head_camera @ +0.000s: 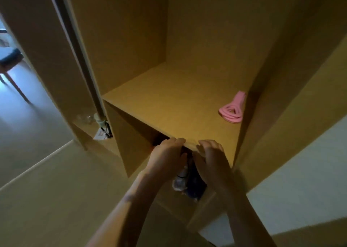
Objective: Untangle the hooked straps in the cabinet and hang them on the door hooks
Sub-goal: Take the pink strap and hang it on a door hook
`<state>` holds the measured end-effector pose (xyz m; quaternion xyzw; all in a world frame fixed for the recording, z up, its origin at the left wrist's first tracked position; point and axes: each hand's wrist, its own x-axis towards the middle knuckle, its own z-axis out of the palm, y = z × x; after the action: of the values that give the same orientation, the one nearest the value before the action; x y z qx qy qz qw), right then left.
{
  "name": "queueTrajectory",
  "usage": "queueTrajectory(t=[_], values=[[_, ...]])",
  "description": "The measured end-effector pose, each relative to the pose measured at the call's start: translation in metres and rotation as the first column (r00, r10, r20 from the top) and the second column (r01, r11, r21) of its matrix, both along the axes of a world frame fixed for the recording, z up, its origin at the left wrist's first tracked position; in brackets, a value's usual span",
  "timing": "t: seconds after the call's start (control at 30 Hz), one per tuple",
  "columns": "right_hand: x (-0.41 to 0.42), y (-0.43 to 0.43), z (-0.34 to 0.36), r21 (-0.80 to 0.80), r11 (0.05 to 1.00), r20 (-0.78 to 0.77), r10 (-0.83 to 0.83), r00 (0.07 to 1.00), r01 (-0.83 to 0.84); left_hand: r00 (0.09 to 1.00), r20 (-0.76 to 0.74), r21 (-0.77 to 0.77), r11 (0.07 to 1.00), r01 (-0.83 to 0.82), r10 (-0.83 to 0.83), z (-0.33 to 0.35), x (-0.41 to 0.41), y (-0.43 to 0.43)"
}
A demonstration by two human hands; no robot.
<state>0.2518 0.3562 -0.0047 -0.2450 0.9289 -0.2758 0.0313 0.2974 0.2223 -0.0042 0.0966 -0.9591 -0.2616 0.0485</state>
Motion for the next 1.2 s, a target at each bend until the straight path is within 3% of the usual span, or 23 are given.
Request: queueTrajectory(t=[0.23, 0.4, 0.5, 0.6, 0.73, 0.97, 1.2], values=[[-0.068, -0.011, -0.003, -0.089, 0.986, 0.056, -0.134, 0.989, 0.138, 0.965, 0.14, -0.11, 0.965, 0.238, -0.222, -0.001, -0.12, -0.012], [-0.124, -0.028, -0.009, -0.121, 0.94, 0.05, -0.316, 0.947, 0.32, 0.908, 0.174, -0.105, 0.91, 0.401, -0.38, -0.012, -0.204, -0.025], [-0.15, -0.032, -0.011, -0.045, 0.921, 0.006, -0.386, 0.922, 0.386, 0.879, 0.206, -0.103, 0.883, 0.457, -0.431, -0.009, -0.25, -0.027], [-0.172, -0.03, -0.005, 0.016, 0.887, -0.045, -0.46, 0.887, 0.461, 0.887, 0.137, -0.095, 0.886, 0.455, -0.441, -0.009, -0.292, -0.016], [-0.186, -0.021, -0.002, -0.004, 0.837, -0.046, -0.547, 0.836, 0.547, 0.851, 0.09, 0.035, 0.856, 0.516, -0.517, -0.018, -0.329, 0.007], [-0.184, -0.007, -0.001, -0.027, 0.806, -0.042, -0.592, 0.805, 0.592, 0.888, 0.052, 0.224, 0.872, 0.435, -0.456, -0.035, -0.358, 0.047], [-0.173, -0.012, -0.005, -0.067, 0.767, -0.1, -0.642, 0.76, 0.638, 0.894, -0.039, 0.42, 0.804, 0.42, -0.447, -0.042, -0.361, 0.044]])
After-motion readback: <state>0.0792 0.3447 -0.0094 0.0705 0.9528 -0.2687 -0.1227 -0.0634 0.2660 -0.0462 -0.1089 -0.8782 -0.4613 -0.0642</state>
